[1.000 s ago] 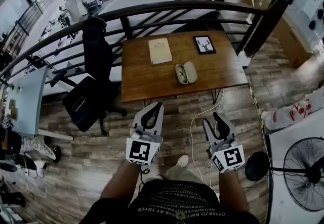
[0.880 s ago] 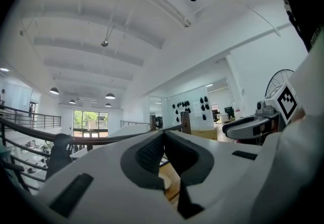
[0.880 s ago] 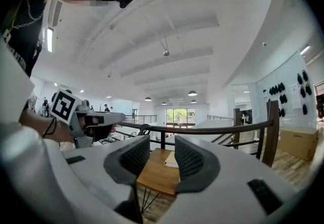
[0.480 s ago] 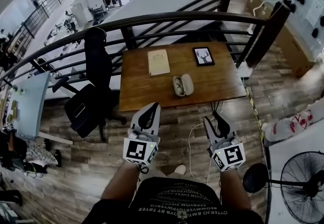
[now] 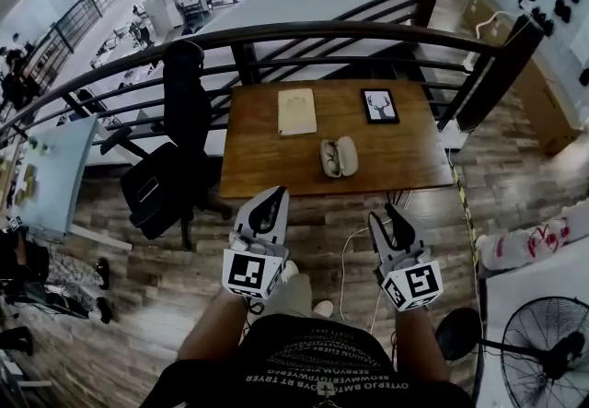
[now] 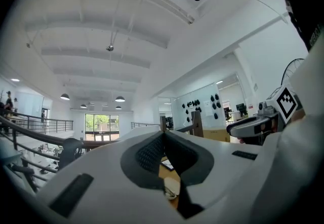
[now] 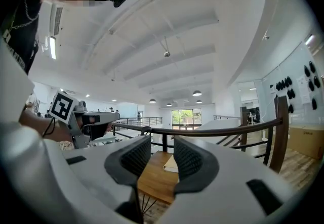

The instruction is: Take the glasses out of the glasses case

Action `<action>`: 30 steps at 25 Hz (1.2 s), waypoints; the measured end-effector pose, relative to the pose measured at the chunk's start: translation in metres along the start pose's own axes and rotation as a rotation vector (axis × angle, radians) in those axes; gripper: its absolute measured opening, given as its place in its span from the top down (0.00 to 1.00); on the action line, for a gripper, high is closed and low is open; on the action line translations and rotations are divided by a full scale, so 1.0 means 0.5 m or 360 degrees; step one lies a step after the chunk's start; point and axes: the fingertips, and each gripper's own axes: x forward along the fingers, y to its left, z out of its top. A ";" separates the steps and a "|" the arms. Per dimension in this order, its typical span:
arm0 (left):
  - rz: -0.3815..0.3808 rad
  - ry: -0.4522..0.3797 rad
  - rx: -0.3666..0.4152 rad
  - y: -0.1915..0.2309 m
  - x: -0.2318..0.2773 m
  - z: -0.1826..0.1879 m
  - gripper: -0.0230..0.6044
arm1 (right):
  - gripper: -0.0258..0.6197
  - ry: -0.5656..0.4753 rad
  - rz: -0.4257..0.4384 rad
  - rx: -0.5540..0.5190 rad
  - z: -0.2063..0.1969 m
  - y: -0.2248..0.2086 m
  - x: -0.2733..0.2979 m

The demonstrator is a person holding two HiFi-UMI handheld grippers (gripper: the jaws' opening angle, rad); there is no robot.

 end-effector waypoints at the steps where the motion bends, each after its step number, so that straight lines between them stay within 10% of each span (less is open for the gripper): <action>1: 0.0000 0.0002 -0.0005 0.003 0.004 0.000 0.92 | 0.77 0.0005 0.0003 0.0003 -0.001 0.000 0.005; 30: -0.0059 0.0036 -0.0044 0.197 0.300 -0.049 0.92 | 0.77 0.0044 -0.0072 0.0045 -0.015 -0.135 0.314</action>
